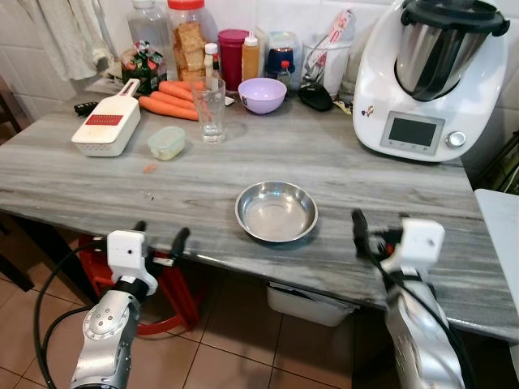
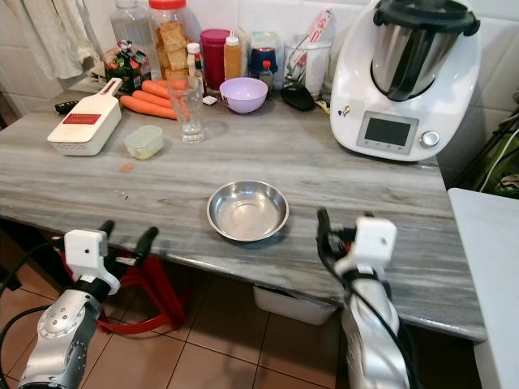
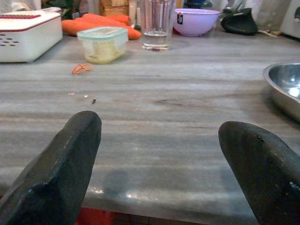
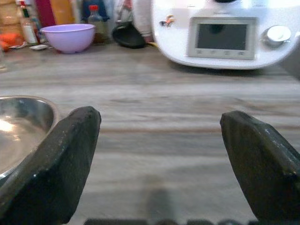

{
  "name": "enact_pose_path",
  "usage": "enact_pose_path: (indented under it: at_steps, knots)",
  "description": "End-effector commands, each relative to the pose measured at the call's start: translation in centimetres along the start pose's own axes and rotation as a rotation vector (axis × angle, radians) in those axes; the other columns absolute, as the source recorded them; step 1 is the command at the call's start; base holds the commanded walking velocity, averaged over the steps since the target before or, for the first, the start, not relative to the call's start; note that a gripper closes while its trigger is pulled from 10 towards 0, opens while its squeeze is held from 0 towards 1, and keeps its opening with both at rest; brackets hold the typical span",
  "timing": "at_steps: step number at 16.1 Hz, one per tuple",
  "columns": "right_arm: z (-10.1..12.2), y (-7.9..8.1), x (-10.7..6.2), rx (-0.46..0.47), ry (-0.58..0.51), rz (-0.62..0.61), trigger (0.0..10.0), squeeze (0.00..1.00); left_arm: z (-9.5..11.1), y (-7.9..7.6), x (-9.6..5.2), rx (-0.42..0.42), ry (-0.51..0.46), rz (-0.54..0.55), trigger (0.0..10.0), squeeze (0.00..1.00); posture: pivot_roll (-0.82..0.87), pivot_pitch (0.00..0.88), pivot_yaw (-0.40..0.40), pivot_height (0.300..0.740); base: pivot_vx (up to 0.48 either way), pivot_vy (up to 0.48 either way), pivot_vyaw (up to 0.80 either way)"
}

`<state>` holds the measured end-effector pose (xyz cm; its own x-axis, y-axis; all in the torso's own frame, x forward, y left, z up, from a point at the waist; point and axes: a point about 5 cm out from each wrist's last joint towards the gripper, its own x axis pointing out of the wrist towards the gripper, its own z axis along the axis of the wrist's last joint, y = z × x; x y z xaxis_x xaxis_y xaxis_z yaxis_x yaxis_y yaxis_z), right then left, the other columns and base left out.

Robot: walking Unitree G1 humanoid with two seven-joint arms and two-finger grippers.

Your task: Setting the table

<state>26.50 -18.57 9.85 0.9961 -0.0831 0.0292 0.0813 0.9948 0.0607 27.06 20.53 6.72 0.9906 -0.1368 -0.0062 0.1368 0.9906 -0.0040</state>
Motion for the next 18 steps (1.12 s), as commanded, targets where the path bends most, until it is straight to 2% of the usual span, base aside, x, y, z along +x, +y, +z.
enact_pose_path:
  at_steps: [1, 3, 4, 5, 6, 7, 12, 15, 18]
  knots:
    - [0.6, -0.4, -0.7, 0.014, -0.010, -0.036, 10.0, 1.00, -0.2, -0.1, 0.0, 0.014, 0.010, 0.021, 10.0, 0.00, -0.02, 0.000, -0.016, 0.740, 0.000, 0.000, 0.00]
    - [0.6, -0.5, -1.2, 0.062, 0.006, -0.052, 10.0, 1.00, -0.3, -0.4, 0.0, 0.008, 0.013, 0.025, 10.0, 0.00, -0.03, 0.000, -0.016, 0.740, 0.000, 0.000, 0.00]
    - [0.7, -0.4, -1.5, 0.041, 0.002, -0.042, 10.0, 1.00, -0.3, -0.6, 0.0, 0.005, 0.015, 0.027, 10.0, 0.00, -0.03, 0.000, -0.016, 0.740, 0.000, 0.000, 0.00]
    - [0.5, -0.3, -1.6, 0.046, 0.027, -0.043, 10.0, 0.64, -0.3, -0.8, 0.0, 0.005, 0.016, 0.031, 10.0, 0.00, -0.03, 0.000, -0.018, 0.740, 0.000, 0.000, 0.00]
    - [0.4, -0.2, -1.6, 0.045, 0.038, -0.043, 10.0, 0.47, -0.3, -0.8, 0.1, 0.006, 0.018, 0.035, 10.0, 0.00, -0.03, 0.000, -0.019, 0.740, 0.000, 0.000, 0.00]
    - [0.4, -0.2, -1.7, 0.047, 0.048, -0.046, 10.0, 0.00, -0.3, -0.9, 0.1, 0.007, 0.020, 0.039, 10.0, 0.00, -0.03, 0.000, -0.020, 0.740, 0.000, 0.000, -0.80]
    - [0.4, 0.0, -1.8, 0.048, 0.060, -0.027, 10.0, 0.00, -0.5, -0.9, 0.0, 0.022, 0.032, 0.054, 10.0, 0.00, -0.02, 0.000, -0.026, 0.740, 0.000, 0.000, -0.66]
    - [0.3, 0.1, -1.7, 0.052, 0.067, -0.024, 10.0, 0.00, -0.5, -0.9, 0.0, 0.022, 0.034, 0.056, 10.0, 0.00, -0.02, 0.000, -0.028, 0.740, 0.000, 0.000, 0.00]
    - [0.3, 0.2, -1.6, 0.056, 0.070, -0.023, 10.0, 0.00, -0.4, -0.8, 0.2, 0.021, 0.036, 0.059, 10.0, 0.00, -0.02, 0.000, -0.026, 0.740, -0.244, 0.000, 0.00]
